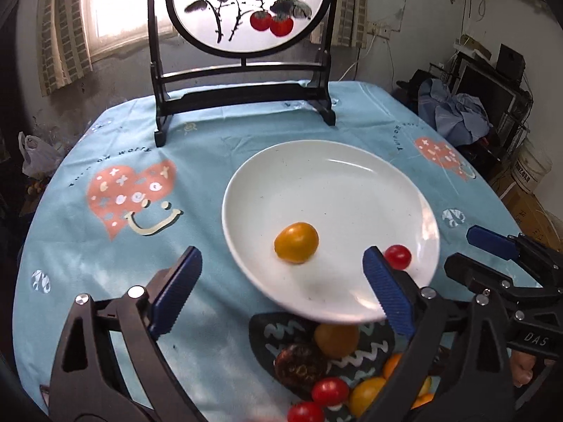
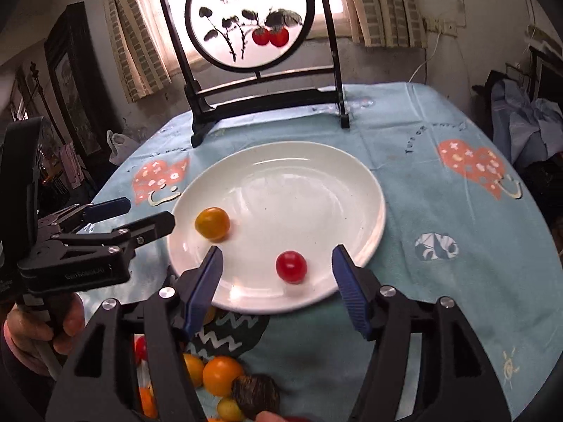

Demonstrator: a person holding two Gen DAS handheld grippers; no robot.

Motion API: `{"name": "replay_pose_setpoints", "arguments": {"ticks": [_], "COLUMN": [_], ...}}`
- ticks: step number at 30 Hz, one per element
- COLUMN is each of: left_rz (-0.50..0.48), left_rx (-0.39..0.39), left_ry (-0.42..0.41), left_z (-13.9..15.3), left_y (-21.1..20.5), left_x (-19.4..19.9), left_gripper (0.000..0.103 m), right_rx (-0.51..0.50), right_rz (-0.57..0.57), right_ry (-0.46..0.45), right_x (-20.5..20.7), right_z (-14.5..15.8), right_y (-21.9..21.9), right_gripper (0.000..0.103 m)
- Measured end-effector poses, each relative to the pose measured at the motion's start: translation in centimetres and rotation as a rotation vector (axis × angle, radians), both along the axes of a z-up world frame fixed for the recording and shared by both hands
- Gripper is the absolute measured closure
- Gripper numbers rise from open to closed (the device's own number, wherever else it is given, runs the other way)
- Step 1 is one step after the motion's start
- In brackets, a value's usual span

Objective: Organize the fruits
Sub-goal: 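Carry both fruits over the white plate and open both grippers to release, then grasp an orange tomato with the right gripper while the left gripper grasps a tangerine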

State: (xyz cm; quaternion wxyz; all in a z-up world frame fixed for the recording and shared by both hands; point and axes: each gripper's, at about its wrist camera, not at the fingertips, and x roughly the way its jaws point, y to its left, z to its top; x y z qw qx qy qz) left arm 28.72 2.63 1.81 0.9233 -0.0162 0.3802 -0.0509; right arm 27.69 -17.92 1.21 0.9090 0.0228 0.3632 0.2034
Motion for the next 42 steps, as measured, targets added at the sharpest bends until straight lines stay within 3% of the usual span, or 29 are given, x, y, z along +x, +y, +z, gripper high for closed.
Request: {"name": "replay_pose_setpoints", "arguments": {"ticks": [4,10,13,17,24,27,30,36,37,42], "left_rz": [0.008,0.053,0.06,0.043,-0.016,-0.031,-0.039,-0.048,-0.05,-0.078], "left_rx": [-0.032,-0.079,-0.092,-0.112,-0.059,-0.035,-0.032,-0.036,-0.037,-0.043], "left_ry": [-0.044,-0.025,-0.01,0.012,-0.028,-0.031,-0.031,-0.027,-0.027,-0.021], "left_z": [0.8,-1.9,-3.6,-5.3,-5.9,-6.1,-6.3,-6.4,-6.4,-6.2], "left_y": [1.2,3.3,3.7,3.7,2.3,1.8,1.7,1.8,1.8,1.4], "left_x": [-5.8,-13.9,-17.0,-19.6,-21.6,-21.7,-21.7,-21.5,-21.5,-21.1], "left_gripper": [0.002,0.002,0.002,0.002,0.002,0.002,0.002,0.002,0.002,0.002], "right_rx": [0.051,0.051,0.01,0.041,-0.064,-0.079,-0.075,-0.076,-0.075,-0.005], "right_rz": [0.052,0.12,0.097,0.046,0.058,0.053,0.049,0.055,0.059,0.061], "right_ry": [-0.017,-0.042,-0.009,0.035,0.032,0.071,0.102,0.153,0.161,0.162], "right_x": [-5.9,-13.9,-14.9,-14.4,-13.9,-13.2,-12.6,-11.6,-11.5,-11.6], "right_z": [-0.1,-2.6,-4.0,-5.1,-5.9,-6.4,-6.7,-7.3,-7.4,-7.3], "right_y": [-0.8,-0.4,0.1,-0.1,1.8,2.1,2.0,2.2,2.3,1.3], "right_gripper": [0.038,0.038,0.038,0.038,0.038,0.041,0.05,0.059,0.064,0.065]}}
